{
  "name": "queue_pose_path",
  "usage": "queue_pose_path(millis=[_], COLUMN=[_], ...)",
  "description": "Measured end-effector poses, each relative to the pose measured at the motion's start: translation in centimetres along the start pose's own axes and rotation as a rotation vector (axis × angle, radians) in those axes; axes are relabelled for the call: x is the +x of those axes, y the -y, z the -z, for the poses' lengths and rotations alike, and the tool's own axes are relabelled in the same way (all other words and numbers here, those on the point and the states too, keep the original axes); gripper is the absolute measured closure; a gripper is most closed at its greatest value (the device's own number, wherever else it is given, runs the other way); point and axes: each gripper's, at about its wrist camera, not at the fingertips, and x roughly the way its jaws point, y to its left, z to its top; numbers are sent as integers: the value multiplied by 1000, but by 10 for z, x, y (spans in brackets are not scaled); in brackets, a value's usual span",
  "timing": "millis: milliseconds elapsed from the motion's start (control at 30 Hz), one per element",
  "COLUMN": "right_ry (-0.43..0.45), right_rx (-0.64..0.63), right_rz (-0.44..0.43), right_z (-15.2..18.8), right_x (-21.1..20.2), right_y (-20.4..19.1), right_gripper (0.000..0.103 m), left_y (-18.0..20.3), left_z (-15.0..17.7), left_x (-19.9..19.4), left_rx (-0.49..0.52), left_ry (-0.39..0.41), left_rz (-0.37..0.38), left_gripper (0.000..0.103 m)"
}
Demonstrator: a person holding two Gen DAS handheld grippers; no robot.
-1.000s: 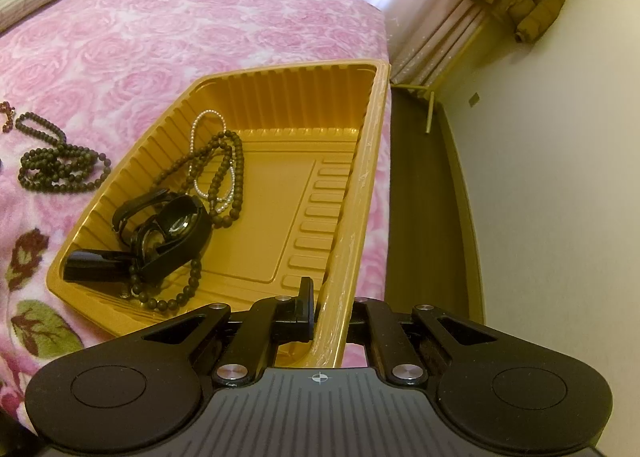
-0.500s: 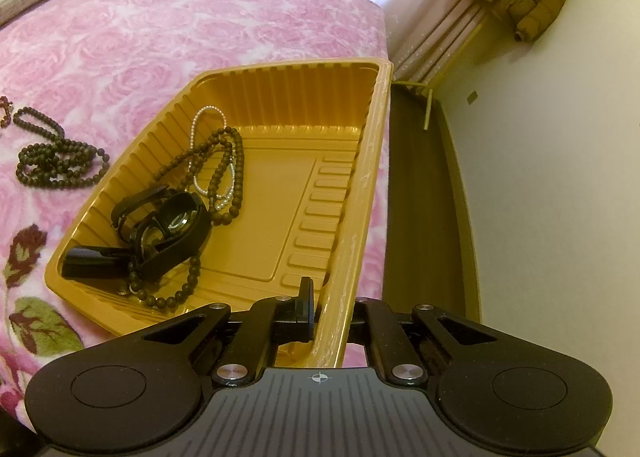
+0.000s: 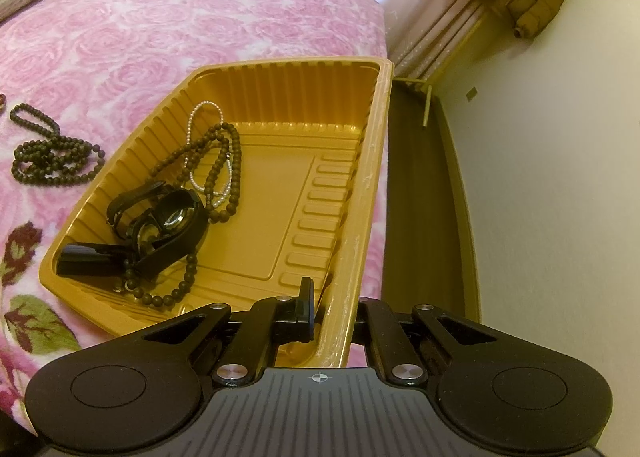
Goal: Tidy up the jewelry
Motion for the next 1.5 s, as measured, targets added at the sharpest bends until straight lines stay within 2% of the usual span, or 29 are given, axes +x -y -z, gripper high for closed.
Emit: queue_pose_path(millis=[233,433,567,767,867,1500], right_ry=[3,3,2,2,2,3], right_rx=[0,1,2,4,4,2], right_rz=[2,0,1,0,1,-1], right_z=[0,0,1,1,1,2], right_x=[0,-1,-1,-1,-1,-4], right_y=[-1,-1,-1,-1,-1,-2], right_gripper=[97,97,97,97,97,97], left_y=[-19,-25,-24,-23,-24,-15], left_z=[24,32,28,25,24,-7], left_x=[-32,-31,-25,-17,-21,-61], left_rx=[-40,-61,-55,-37,-39,-66], left_ry=[-12,-26,-28,-32,-29,77], left_rz=[-24,-15,-19,-16,-8,47], left_gripper=[99,97,92,93,96,96])
